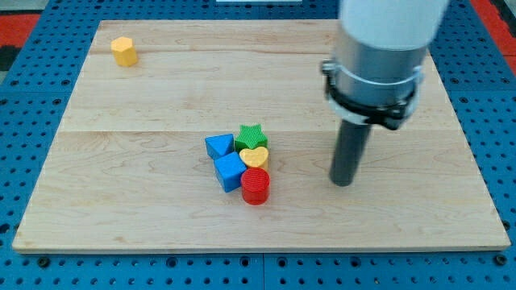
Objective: Slide the green circle near to the green star
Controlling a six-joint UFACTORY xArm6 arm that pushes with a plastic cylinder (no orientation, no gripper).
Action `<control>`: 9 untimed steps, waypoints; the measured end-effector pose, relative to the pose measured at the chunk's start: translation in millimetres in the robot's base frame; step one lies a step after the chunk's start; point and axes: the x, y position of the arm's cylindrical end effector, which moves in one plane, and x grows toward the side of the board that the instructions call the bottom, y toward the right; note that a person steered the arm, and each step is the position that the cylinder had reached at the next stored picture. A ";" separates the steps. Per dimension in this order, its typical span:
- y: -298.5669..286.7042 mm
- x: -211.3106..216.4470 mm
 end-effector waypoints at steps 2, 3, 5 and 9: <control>28.1 -44.9; -10.2 -60.8; -20.7 -91.4; -108.7 -121.8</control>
